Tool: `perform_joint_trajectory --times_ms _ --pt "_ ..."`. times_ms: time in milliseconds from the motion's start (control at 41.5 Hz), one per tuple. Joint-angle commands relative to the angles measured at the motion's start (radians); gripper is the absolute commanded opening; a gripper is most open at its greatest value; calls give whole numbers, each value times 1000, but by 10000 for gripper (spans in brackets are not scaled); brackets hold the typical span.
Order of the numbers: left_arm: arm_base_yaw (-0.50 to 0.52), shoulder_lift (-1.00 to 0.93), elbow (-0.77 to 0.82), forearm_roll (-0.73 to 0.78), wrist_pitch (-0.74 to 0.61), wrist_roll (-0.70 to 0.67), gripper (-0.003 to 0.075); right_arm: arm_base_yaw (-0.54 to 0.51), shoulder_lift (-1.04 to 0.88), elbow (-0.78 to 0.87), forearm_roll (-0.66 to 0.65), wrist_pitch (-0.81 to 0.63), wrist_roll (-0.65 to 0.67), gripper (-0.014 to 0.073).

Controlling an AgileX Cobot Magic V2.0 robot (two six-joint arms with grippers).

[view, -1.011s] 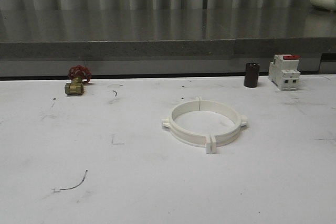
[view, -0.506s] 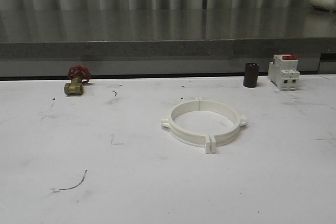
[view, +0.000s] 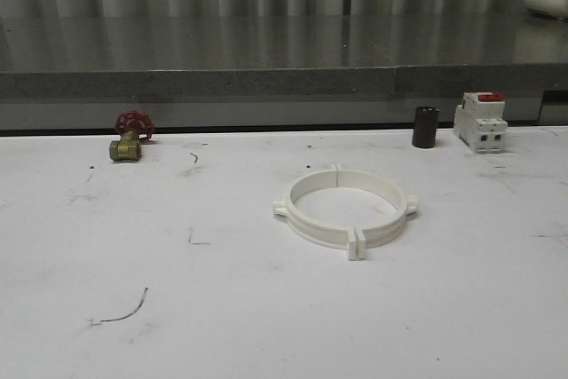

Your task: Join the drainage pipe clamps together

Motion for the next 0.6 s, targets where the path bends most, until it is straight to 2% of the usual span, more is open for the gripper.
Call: perform_joint_trajectory --times_ms 0,289,578 --pt "-2 -13 23 -2 -70 -1 -20 -4 -15 -4 -4 -86 0 -117" --pt "-2 -13 23 -2 -70 -1 -20 -4 -15 -4 3 -152 11 -117" --pt "-2 -13 23 -2 -70 -1 -20 -8 -16 -4 -59 -194 71 -117"
